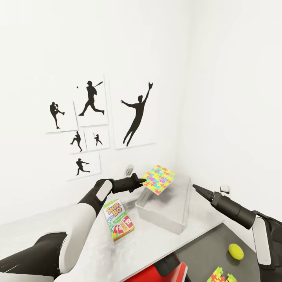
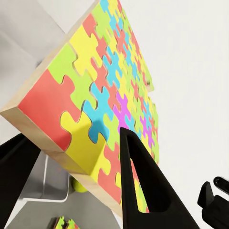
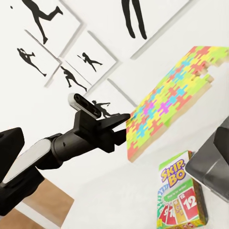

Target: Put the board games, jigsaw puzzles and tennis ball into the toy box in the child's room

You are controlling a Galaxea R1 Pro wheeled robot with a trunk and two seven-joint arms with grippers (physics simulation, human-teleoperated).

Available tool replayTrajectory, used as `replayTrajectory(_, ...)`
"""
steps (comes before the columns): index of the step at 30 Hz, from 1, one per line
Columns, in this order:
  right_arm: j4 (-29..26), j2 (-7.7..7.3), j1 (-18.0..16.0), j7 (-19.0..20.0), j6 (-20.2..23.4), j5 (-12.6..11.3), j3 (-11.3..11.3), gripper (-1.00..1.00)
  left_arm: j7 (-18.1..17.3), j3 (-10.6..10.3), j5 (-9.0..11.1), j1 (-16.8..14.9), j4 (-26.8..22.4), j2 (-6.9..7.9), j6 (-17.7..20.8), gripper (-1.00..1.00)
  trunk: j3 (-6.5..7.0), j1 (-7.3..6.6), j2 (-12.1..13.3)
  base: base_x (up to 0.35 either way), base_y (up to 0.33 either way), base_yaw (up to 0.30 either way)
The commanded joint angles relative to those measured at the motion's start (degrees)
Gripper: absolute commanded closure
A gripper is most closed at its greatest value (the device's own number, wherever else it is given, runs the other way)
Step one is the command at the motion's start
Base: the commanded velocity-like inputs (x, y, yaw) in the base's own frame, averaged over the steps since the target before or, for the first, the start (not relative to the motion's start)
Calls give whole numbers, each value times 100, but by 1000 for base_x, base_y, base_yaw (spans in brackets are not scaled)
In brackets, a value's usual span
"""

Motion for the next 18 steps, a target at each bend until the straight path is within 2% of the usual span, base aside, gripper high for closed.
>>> replayTrajectory(1, 2, 5, -3, 25, 16, 13, -4, -100, -10, 39, -10, -2, 0, -6, 34, 100, -3, 2, -5, 0, -12, 0)
replayTrajectory(18, 2, 37, -3, 12, -8, 33, 3, -100, -14, 36, -10, -2, -1, -6, 34, 100, -3, 2, -5, 0, -1, 0)
